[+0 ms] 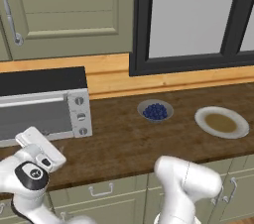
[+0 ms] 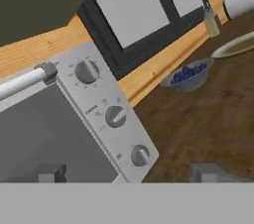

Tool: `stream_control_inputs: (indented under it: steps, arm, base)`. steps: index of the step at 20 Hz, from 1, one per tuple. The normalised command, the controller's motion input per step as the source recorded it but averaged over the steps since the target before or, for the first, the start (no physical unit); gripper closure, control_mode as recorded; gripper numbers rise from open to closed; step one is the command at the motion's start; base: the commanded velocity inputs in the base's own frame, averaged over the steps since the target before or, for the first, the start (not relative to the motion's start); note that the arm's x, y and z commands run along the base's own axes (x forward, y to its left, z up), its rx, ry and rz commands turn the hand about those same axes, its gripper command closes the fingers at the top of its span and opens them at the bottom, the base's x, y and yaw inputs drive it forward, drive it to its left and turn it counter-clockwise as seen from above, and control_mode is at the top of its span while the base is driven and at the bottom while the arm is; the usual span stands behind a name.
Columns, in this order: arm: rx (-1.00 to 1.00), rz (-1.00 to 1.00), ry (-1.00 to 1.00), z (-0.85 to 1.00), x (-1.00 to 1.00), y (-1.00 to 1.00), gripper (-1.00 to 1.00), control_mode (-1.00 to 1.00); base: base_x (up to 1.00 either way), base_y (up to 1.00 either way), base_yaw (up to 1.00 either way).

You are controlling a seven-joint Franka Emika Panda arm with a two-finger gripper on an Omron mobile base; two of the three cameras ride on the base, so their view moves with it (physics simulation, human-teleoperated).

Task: Pick up the kebab skewer and baguette bread, and place them inside the toaster oven. Close the toaster oven door and start by setting the timer.

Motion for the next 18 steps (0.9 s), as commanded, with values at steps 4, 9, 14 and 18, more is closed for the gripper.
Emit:
stream_control_inputs:
  steps: [4,9,14,18]
  arm:
    - [0.07,0.01,0.38,0.22,-0.23,-1.00,-1.00,-1.00]
    - [0.00,0.12,0.44,0.30,-0.33,-0.79,-1.00,-1.00]
    - [-0.06,0.32,0.36,0.42,-0.32,-0.35,-1.00,-1.00]
    - [-0.01,0.43,0.16,0.34,-0.02,-0.24,-1.00,-1.00]
  base:
    - [0.00,0.00,0.00]
    - [0.00,0.00,0.00]
    - [0.00,0.00,0.00]
    - [0.00,0.00,0.00]
